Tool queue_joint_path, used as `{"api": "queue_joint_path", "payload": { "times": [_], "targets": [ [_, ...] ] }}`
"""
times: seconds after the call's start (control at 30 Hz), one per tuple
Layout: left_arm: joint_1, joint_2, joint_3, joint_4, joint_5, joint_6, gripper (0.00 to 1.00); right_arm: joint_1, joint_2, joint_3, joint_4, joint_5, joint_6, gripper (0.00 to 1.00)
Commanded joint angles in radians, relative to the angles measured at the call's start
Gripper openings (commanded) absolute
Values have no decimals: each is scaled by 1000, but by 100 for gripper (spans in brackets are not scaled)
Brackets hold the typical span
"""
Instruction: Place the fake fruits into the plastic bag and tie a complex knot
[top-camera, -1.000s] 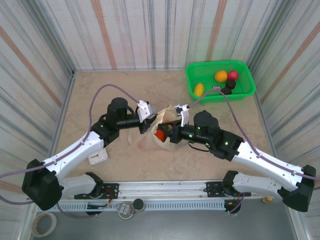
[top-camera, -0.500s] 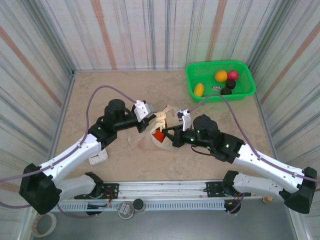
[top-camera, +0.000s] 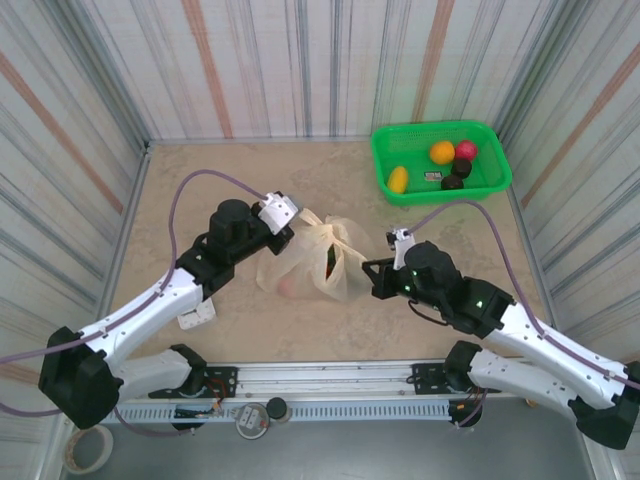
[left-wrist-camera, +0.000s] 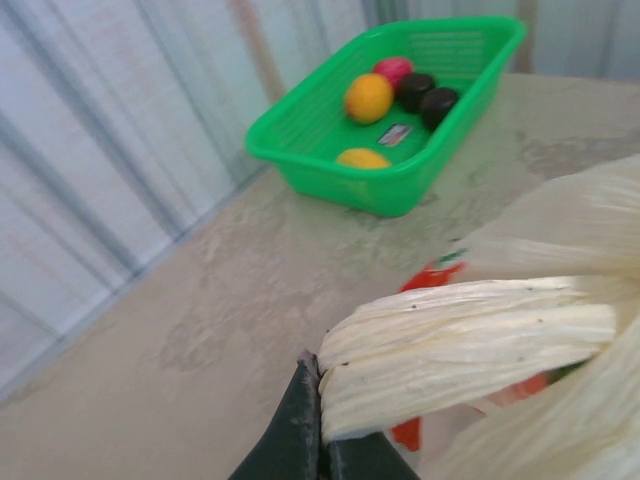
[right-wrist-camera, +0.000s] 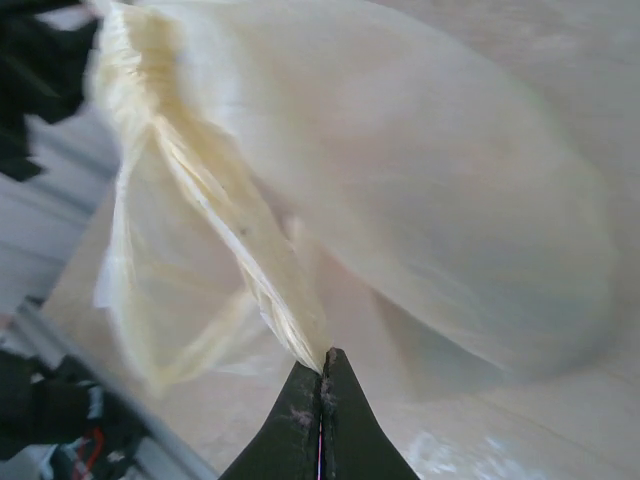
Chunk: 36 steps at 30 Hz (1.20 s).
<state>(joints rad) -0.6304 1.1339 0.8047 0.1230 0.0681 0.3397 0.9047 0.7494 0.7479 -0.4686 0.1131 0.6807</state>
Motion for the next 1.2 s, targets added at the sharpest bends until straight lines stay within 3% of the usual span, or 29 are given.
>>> {"api": "queue_joint_path", "payload": {
  "times": [0.0, 0.27, 0.5, 0.7, 0.87, 0.97, 1.17],
  "targets": [
    [23, 56, -2, 12, -243, -31, 0, -38, -37, -48, -176, 151, 90, 0],
    [159, 258, 60, -67, -346, -207, 0, -185, -152, -215, -247, 175, 315, 0],
    [231, 333, 99, -90, -279, -262, 0, -227, -152, -305, -173, 117, 345, 0],
    [226, 267, 71, -34, -190, -263, 0, -226, -135, -229, -143, 101, 244, 0],
    [197, 156, 43, 32, -34, -232, 0, -227, -123, -142, -93, 50, 103, 0],
    [145, 86, 1, 109, -35, -173, 0, -236, -101, -82, -91, 84, 56, 0],
    [134, 76, -35, 124, -44, -176, 0, -293, -28, -53, -78, 83, 14, 0]
  ]
}}
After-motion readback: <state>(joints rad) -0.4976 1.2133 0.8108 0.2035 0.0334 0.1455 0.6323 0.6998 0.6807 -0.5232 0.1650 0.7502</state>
